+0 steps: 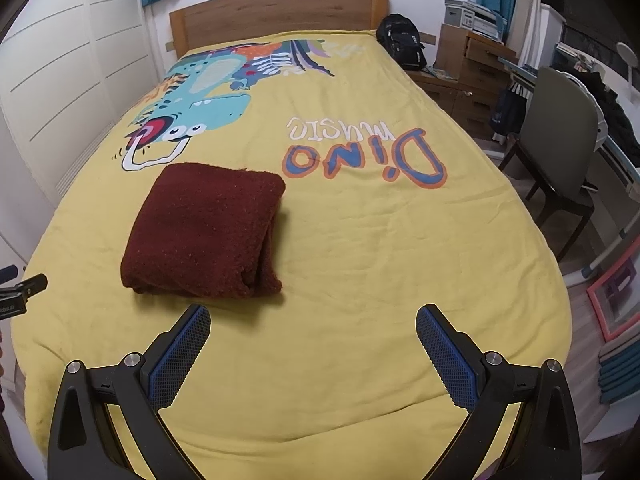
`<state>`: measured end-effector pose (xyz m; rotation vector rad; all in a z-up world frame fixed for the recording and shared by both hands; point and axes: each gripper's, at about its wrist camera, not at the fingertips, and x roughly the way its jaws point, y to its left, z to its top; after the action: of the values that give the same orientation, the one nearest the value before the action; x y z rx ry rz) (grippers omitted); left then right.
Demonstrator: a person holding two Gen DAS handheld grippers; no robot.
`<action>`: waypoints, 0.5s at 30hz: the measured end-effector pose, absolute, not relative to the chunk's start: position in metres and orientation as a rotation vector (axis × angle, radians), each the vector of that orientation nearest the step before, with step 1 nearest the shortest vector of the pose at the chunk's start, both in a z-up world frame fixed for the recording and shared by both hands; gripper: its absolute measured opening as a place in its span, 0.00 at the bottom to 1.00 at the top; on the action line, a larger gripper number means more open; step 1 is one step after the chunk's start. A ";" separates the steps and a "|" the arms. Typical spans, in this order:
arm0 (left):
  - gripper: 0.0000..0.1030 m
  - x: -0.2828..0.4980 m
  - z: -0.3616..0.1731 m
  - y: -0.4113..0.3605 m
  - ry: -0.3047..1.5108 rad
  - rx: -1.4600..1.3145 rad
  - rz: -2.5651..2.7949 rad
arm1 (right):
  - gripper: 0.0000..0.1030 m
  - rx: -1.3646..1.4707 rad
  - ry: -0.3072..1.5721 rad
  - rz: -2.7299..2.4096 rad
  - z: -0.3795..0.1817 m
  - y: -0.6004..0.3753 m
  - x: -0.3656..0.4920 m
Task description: Fold small clothes
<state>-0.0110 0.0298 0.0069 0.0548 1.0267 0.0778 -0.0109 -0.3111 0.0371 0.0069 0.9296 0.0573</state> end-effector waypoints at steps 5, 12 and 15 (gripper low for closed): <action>0.99 -0.011 0.007 0.030 1.027 0.053 0.077 | 1.00 -0.002 0.927 0.056 0.039 -0.310 -0.011; 0.99 -0.011 0.007 0.029 1.028 0.054 0.081 | 1.00 -0.010 0.938 0.059 0.037 -0.309 -0.011; 0.99 -0.013 0.006 0.029 1.031 0.056 0.086 | 1.00 -0.011 0.937 0.058 0.038 -0.309 -0.011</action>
<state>-0.0125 0.0295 0.0061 0.0563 1.0309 0.0857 -0.0112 -0.3092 0.0380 -0.0108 0.9370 0.0582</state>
